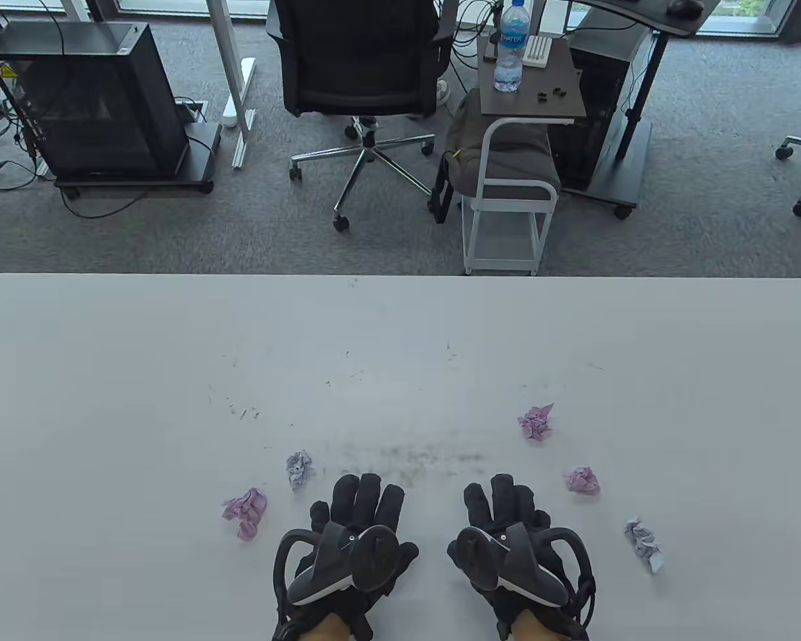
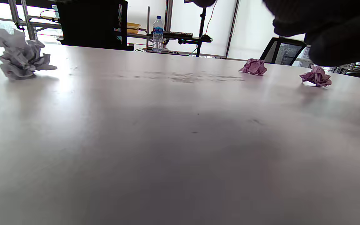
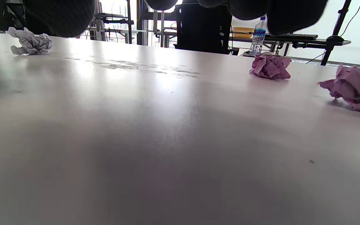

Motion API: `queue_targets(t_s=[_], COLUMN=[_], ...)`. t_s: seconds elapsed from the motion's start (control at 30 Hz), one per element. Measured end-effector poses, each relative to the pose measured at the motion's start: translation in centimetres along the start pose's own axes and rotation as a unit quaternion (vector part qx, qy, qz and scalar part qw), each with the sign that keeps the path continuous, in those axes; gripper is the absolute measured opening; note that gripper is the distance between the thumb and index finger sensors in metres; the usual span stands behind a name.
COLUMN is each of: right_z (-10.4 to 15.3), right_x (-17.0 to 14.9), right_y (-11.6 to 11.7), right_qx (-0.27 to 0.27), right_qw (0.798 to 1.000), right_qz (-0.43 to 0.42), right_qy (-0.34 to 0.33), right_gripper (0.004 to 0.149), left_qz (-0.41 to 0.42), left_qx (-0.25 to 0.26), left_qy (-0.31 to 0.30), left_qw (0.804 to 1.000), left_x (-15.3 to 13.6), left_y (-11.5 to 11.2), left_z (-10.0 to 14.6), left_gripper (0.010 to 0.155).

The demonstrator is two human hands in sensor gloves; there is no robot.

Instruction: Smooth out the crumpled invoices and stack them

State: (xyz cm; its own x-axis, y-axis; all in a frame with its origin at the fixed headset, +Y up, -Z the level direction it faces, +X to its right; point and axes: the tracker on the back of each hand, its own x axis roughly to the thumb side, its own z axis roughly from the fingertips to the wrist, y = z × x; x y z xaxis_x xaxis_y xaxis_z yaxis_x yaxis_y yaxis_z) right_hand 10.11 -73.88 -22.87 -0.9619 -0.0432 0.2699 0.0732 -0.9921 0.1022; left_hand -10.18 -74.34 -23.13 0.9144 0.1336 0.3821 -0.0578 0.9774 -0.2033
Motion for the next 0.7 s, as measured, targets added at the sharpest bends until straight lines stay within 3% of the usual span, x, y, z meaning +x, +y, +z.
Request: queue_targets(t_s=[0.37, 0.6, 0.7], right_z=[0.0, 0.0, 0.1], right_x=[0.0, -0.2, -0.2], right_y=[0.2, 0.3, 0.2], right_qx=[0.000, 0.003, 0.003], right_qw=[1.000, 1.000, 0.999], right_qz=[-0.009, -0.030, -0.030], right_qy=[-0.006, -0.008, -0.010], right_gripper=[0.078, 0.077, 0.077], left_qz=[-0.007, 0.009, 0.002], left_qx=[-0.004, -0.043, -0.067], left_qy=[0.005, 0.012, 0.045], left_qw=[1.000, 0.999, 0.997], left_x=[0.1, 0.3, -0.1], left_y=[0.0, -0.8, -1.1], left_z=[0.0, -0.3, -0.7], left_gripper=[0.075, 0.075, 0.072])
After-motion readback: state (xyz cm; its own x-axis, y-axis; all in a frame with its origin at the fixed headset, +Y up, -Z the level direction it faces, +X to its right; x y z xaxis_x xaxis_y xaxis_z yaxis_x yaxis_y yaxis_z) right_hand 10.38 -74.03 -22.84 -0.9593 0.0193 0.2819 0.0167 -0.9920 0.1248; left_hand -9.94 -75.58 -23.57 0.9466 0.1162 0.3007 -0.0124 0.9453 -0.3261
